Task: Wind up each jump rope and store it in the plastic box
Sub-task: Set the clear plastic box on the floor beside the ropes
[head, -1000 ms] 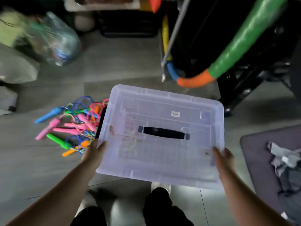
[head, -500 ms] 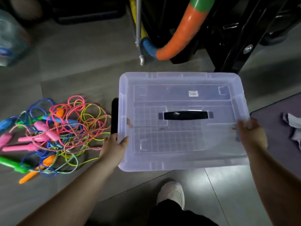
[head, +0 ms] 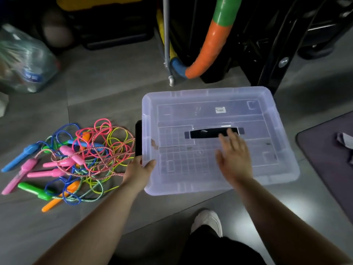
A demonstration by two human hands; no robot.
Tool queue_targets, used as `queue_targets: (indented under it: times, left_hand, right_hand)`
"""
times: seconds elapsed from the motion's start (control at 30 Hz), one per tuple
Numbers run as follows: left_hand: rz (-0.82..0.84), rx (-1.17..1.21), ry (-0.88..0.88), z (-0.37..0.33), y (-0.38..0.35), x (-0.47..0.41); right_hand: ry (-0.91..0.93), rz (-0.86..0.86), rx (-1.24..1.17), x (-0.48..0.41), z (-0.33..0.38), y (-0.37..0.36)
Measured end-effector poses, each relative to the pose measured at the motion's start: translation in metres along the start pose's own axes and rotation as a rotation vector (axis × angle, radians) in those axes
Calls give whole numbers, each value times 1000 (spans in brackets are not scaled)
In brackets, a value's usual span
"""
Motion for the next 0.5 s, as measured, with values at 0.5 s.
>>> queue_targets:
  times: [0.5]
  left_hand:
    - [69, -51, 51, 37, 1, 52]
  right_hand:
    - [603, 143, 342, 85, 12, -11]
Point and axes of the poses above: each hand's wrist, its own x-axis away from the middle knuckle, its own y-axis out of the back of the hand, z = x × y, the point moved 6 cm from there along -x, towards the middle knuckle, and after that the axes turned 9 degrees about x, right-handed, at the moved point
